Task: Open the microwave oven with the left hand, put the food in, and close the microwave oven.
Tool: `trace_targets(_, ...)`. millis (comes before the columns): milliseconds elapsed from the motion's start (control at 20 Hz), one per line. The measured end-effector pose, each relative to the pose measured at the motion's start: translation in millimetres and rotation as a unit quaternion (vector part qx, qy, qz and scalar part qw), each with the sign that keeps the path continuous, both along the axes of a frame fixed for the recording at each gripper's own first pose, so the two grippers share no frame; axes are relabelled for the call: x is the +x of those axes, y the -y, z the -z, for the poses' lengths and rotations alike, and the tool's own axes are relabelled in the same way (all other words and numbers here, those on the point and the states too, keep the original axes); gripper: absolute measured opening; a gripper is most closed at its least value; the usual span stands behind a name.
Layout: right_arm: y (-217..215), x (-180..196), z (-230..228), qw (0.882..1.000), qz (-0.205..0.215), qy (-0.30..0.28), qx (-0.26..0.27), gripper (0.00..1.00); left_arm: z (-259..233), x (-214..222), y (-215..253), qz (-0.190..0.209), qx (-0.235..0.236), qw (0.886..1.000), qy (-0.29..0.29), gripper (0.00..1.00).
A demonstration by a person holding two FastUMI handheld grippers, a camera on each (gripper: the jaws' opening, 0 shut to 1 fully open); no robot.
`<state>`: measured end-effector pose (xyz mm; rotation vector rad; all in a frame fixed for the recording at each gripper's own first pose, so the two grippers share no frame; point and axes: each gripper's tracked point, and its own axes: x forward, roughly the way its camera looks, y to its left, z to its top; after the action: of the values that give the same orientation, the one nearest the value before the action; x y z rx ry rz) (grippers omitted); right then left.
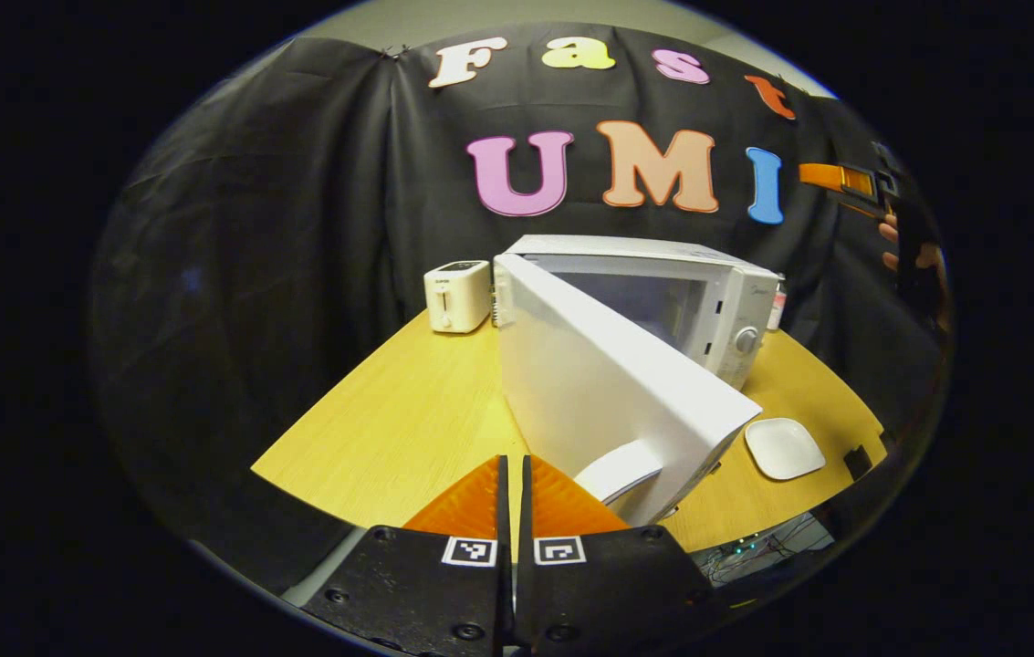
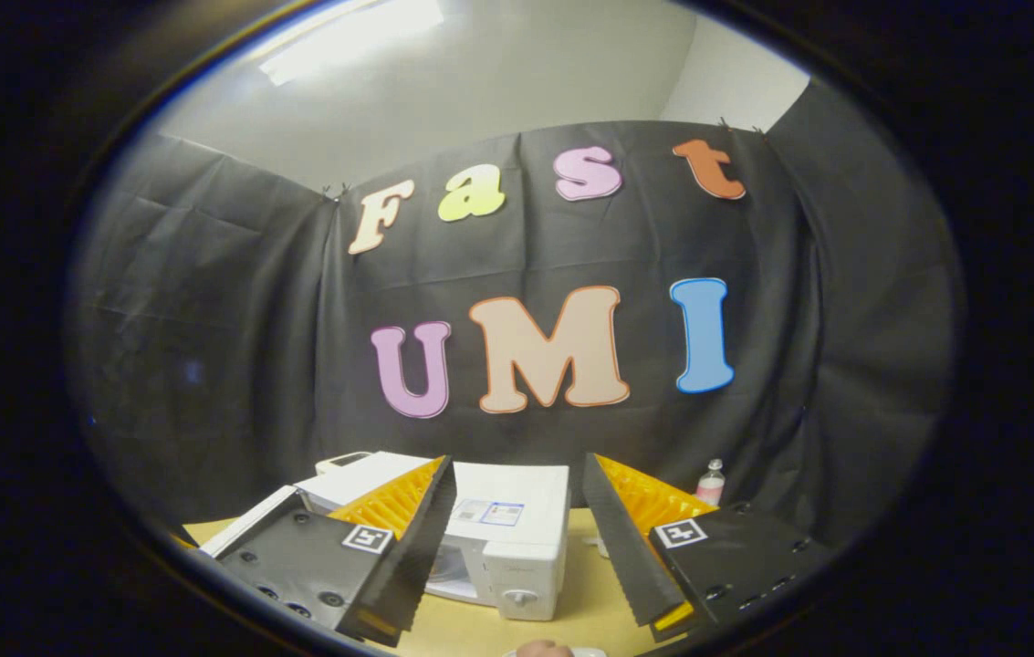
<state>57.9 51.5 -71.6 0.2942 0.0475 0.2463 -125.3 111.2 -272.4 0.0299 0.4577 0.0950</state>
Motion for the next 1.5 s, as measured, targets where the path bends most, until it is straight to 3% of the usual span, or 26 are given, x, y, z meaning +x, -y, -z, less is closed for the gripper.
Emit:
trace_targets(500,48.9,-9.3,3.2,0.999,0.041,-0.029,0.009,0.82,-5.9,40.1,56.1,0.091,0.013,0.996,0.003,0.01)
trace_targets(600,59.5,-15.4,1.4,0.998,0.052,-0.036,0.013,0.88,-5.3,49.8,65.1,0.108,0.016,0.994,0.003,0.01)
trace_targets(650,63.9,-18.4,-0.8,0.997,0.058,-0.038,0.014,0.82,-6.3,54.2,69.9,0.114,0.012,0.993,0.003,0.01)
trace_targets(750,72.3,-24.3,-3.4,0.997,0.071,-0.037,0.010,0.82,-8.7,64.8,80.2,0.126,-0.003,0.992,0.008,0.01)
trace_targets(1300,76.5,-48.0,-8.5,0.994,0.079,-0.026,-0.071,0.82,-9.1,133.1,124.9,0.185,-0.005,0.983,0.018,0.01)
trace_targets(1350,75.8,-47.6,-8.6,0.994,0.078,-0.026,-0.078,0.88,-9.7,140.9,130.7,0.190,-0.008,0.982,0.019,0.01)
trace_targets(1500,75.9,-49.6,-13.7,0.993,0.080,-0.020,-0.090,0.88,-10.9,160.4,147.0,0.207,-0.004,0.978,0.026,0.01)
